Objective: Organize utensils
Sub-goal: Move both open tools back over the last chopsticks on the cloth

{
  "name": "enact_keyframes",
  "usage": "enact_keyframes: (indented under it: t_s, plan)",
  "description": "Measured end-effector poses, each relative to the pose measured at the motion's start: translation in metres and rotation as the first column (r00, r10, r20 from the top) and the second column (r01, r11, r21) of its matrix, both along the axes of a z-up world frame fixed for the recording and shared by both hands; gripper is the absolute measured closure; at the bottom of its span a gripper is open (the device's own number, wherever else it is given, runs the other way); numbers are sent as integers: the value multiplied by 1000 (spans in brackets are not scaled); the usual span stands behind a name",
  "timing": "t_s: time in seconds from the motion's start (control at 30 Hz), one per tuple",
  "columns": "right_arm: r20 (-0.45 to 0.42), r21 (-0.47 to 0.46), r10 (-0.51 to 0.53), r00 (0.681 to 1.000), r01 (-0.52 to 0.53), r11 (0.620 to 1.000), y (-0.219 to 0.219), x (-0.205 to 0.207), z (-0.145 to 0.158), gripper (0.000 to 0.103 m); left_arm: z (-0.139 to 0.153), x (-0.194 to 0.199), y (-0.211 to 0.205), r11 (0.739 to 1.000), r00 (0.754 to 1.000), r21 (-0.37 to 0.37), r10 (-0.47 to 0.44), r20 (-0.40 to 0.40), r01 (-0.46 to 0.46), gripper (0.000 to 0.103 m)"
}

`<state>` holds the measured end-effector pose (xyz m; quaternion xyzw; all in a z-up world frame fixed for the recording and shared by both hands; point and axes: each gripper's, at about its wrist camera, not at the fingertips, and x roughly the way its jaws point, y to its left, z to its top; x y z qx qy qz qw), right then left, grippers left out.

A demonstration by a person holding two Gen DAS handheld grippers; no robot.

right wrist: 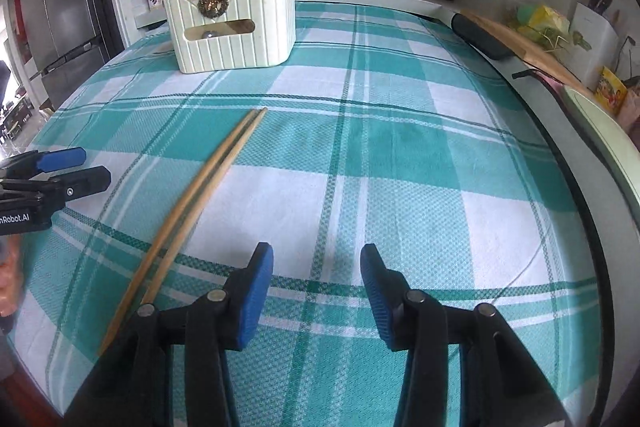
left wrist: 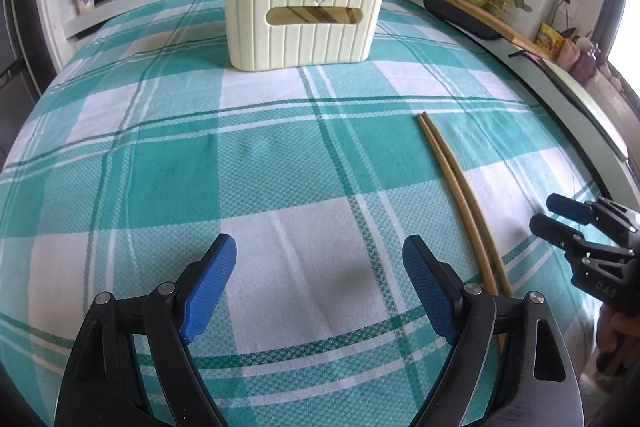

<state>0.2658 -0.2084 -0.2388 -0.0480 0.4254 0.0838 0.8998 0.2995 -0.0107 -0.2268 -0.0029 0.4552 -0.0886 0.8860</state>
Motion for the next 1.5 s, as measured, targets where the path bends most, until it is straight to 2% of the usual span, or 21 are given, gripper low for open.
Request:
enact_keyframes:
  t_s: [0.1, 0.17, 0.43, 1.5]
  plan:
    - [5, -8, -6, 1000, 6, 1000, 4, 3, -4, 57, -3, -1, -3, 999, 1000, 49, 9, 24, -10, 13]
    - [21, -9, -9, 1000, 10, 1000, 5, 3, -6, 57, -5, 0, -5, 998, 1000, 62, 8, 16, -9, 7]
    - [43, -18, -22, 999, 23, 1000, 7, 3, -8, 57, -9, 2, -11, 995, 1000, 100, -12, -4, 13, 1]
    - [42, -13, -25, 999, 25, 1000, 6, 4, -9, 57, -9, 2, -11, 995, 1000, 99, -9, -4, 9, 0]
